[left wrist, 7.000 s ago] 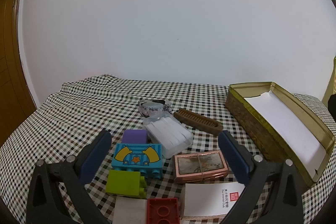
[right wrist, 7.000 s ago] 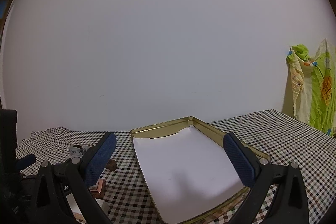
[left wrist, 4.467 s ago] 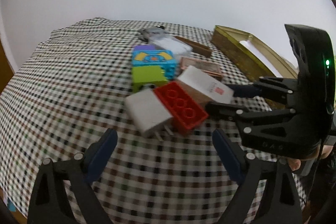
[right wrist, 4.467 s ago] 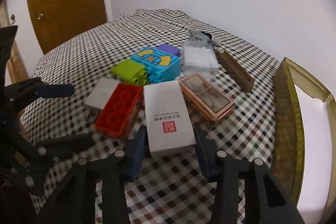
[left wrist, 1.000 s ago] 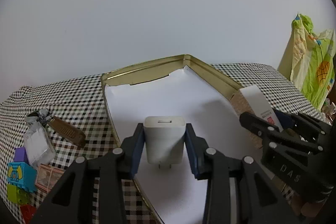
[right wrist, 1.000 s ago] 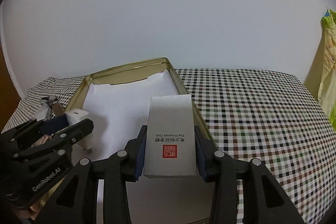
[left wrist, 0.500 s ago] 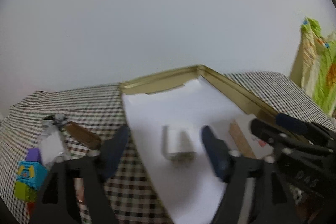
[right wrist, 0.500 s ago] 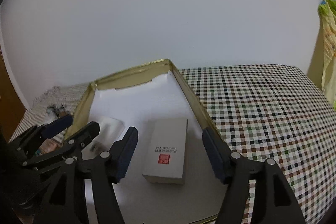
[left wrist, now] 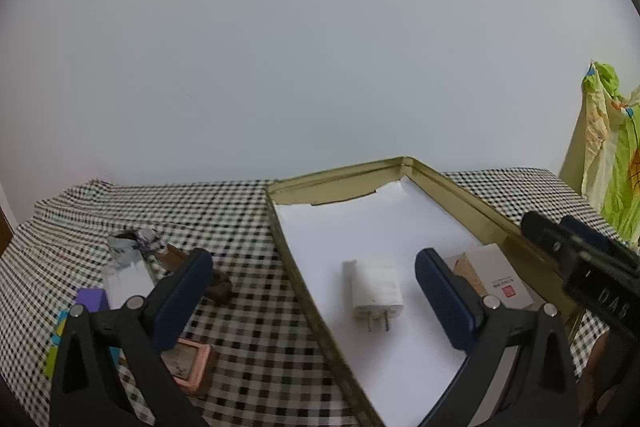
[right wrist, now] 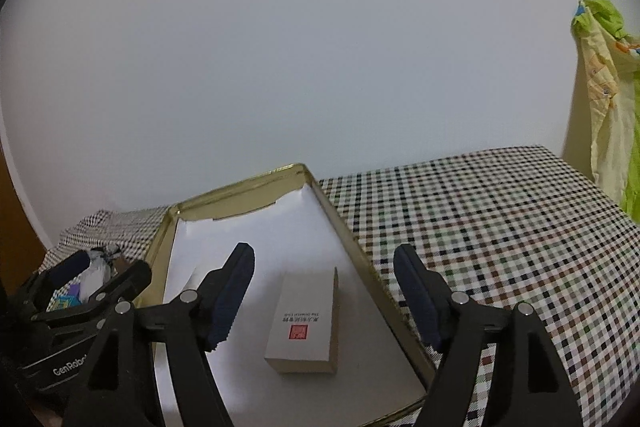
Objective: Organize rigid objects
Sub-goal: 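Carry both items into the gold tray and open both tools, then withdraw both tools from the tray back toward the items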
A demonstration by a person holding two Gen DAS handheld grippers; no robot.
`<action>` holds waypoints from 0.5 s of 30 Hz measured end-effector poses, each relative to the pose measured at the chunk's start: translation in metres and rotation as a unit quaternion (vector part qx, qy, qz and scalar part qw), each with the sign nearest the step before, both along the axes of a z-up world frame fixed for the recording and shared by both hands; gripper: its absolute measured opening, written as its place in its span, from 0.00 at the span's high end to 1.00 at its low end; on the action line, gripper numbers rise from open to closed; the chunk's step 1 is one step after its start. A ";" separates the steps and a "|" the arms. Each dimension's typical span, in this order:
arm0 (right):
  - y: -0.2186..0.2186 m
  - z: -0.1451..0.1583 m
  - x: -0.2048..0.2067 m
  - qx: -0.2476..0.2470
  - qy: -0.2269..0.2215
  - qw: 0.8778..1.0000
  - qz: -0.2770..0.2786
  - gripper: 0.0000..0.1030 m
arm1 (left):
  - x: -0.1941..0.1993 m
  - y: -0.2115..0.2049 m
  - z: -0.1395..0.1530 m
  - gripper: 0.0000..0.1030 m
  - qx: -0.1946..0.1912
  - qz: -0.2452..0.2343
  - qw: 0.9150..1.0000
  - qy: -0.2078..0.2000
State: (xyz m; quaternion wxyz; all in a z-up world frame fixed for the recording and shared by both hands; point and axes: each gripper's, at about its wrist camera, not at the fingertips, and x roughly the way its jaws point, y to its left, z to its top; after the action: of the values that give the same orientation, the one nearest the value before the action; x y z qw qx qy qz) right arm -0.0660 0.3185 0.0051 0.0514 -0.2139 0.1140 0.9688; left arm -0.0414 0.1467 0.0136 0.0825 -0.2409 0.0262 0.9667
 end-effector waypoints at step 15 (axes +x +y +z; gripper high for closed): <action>-0.005 0.016 0.038 0.058 0.116 0.987 -0.093 0.26 | 0.009 -0.031 0.002 0.00 -0.024 0.051 0.998 0.035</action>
State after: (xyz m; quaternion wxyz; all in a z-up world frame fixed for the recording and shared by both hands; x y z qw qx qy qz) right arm -0.0284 0.3133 0.0206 0.1398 -0.0849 0.0821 0.9831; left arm -0.0324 0.1155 0.0156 0.0264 -0.2096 0.0405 0.9766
